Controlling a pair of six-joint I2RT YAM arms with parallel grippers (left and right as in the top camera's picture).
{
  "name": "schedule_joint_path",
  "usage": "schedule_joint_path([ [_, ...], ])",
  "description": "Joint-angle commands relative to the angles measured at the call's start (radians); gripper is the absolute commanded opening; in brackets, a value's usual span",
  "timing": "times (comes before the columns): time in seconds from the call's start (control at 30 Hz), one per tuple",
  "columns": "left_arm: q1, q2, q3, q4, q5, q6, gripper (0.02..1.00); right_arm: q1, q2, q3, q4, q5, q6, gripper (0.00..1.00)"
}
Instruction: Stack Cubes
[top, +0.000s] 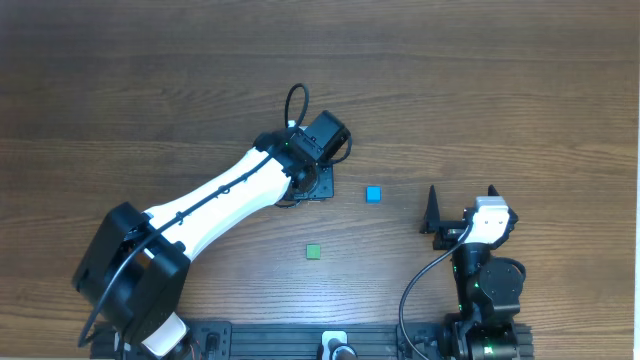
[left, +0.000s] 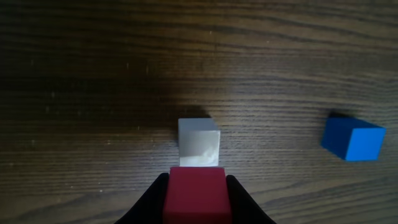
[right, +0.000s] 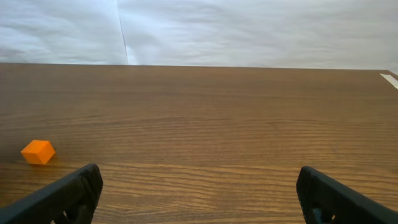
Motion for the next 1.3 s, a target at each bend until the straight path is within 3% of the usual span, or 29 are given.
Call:
schedule_joint_path([
  [0.03, -0.002, 0.031, 0.018, 0.005, -0.016, -0.021, 0.04, -0.007, -0.008, -0.009, 0.002, -0.005, -0.004, 0.993],
  [1.3, -0.004, 0.116, 0.039, 0.056, -0.027, -0.023, 0.038, -0.007, -0.008, -0.009, 0.002, -0.005, -0.004, 0.991],
])
